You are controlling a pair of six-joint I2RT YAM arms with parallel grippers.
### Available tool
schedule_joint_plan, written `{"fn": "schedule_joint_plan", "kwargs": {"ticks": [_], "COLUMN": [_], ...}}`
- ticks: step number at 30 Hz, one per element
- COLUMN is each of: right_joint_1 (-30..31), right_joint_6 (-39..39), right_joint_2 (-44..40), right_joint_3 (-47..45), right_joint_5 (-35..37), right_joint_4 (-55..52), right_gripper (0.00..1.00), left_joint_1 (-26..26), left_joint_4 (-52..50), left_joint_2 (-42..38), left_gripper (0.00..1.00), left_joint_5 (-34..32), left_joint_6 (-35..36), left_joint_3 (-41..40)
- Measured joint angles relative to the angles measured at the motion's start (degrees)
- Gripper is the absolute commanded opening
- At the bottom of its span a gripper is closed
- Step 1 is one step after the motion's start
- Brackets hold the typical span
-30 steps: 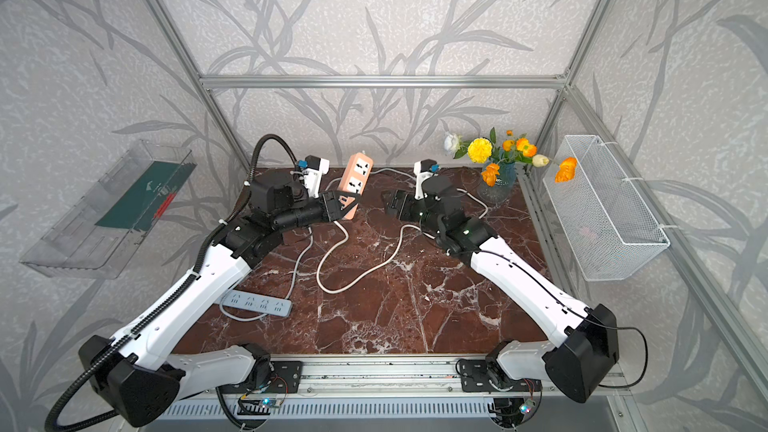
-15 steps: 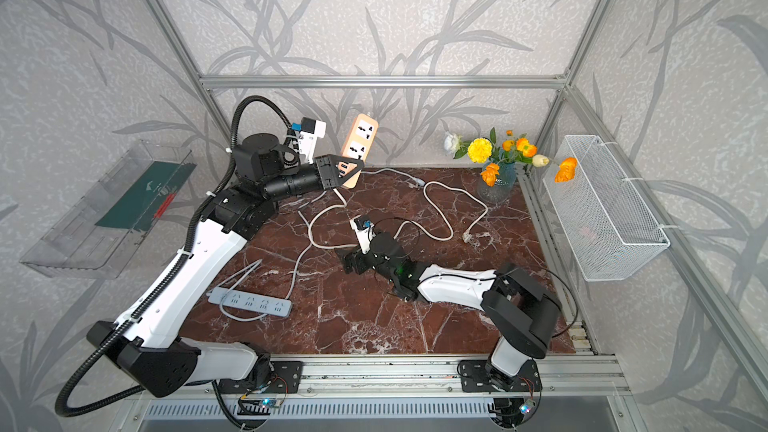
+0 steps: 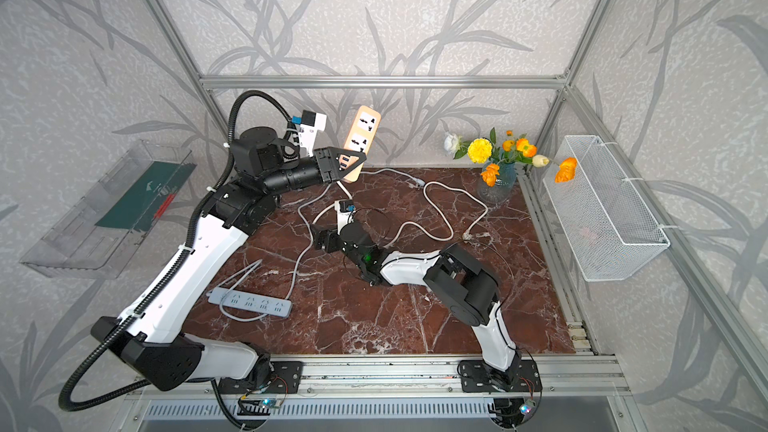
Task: Wrap the cord around the power strip
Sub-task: Wrap the power cord around the power strip.
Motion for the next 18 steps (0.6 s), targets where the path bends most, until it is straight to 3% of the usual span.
{"fn": "schedule_joint_plan", "kwargs": {"ticks": [5, 12, 18], "right_joint_1": [-0.96, -4.04, -6.84], "right_joint_6": [9.86, 13.29, 16.28], "right_joint_2": [2.58, 7.43, 9.09], "right_joint_3": [5.25, 11.30, 16.15], "right_joint_5": [5.07, 8.41, 12.13], "right_joint_4": [-1.73, -3.56, -6.91], "right_gripper": [0.89, 0.83, 0.85], "left_joint_1": [0.00, 0.00, 0.00], "left_joint_4": [2.27, 3.28, 3.56], "left_joint_2": [-0.02, -0.70, -1.14], "left_gripper": [0.00, 0.00, 0.00], "left_joint_5": [0.37, 1.09, 1.16], "left_joint_6": [-1.99, -3.08, -3.63], "left_joint_3": [-0.09, -1.03, -1.99]}}
